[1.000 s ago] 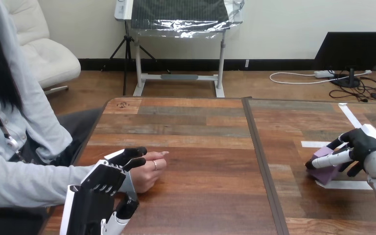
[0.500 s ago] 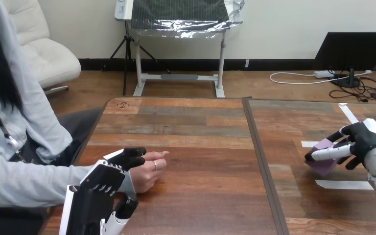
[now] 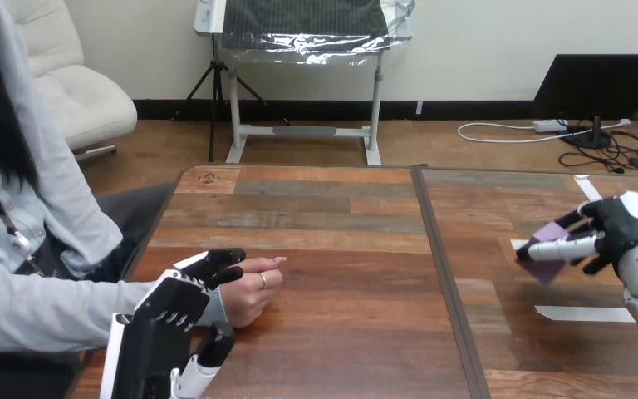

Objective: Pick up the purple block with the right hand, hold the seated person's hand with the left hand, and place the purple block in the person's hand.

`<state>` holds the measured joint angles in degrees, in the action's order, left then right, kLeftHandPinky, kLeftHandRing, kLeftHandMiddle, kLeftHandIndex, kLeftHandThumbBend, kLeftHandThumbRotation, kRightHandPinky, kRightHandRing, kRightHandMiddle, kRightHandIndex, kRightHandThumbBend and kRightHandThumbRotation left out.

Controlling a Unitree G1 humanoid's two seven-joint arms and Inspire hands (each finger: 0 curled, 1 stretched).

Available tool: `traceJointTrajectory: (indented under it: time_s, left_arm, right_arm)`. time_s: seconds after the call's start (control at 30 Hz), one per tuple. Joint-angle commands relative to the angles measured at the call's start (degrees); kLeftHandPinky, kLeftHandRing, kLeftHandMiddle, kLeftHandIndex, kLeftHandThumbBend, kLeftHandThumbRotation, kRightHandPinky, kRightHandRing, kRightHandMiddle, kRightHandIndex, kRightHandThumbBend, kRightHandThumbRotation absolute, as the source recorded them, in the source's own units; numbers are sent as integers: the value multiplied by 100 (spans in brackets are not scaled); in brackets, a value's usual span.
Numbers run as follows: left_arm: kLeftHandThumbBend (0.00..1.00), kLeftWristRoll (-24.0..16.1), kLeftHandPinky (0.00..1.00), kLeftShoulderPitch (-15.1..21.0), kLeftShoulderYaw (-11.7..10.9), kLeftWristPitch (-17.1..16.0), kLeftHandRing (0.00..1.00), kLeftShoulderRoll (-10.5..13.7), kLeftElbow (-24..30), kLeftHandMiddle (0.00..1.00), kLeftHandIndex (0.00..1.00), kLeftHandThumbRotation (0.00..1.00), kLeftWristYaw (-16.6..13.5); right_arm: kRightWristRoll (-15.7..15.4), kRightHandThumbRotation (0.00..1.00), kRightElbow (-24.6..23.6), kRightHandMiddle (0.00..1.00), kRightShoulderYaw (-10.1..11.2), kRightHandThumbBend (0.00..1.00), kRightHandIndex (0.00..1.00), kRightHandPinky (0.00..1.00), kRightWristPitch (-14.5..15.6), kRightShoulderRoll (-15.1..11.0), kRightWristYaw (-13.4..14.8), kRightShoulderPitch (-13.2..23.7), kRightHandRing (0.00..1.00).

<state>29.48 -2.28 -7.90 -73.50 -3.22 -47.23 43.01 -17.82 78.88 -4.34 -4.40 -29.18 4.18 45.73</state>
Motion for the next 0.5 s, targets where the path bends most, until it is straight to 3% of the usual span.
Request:
traceJointTrajectory:
  time_s: [0.0,0.3,0.47]
  left_arm:
    - [77,-317,76,191,-32,-48,80,-40,182,74,69,55,-257]
    - [79,-1301,76,234,-314,-357,81,-35,71,76,72,52,-1133]
    - [81,-2179,78,264,-645,-517,82,-37,95,77,74,51,-1753]
  right_arm:
    - [105,0,-345,54,98,79,53,41,-215,47,139,248,49]
    - [226,0,-427,54,200,79,53,41,-408,102,81,259,49]
    - [307,0,-512,53,211,79,52,37,-570,145,68,243,46]
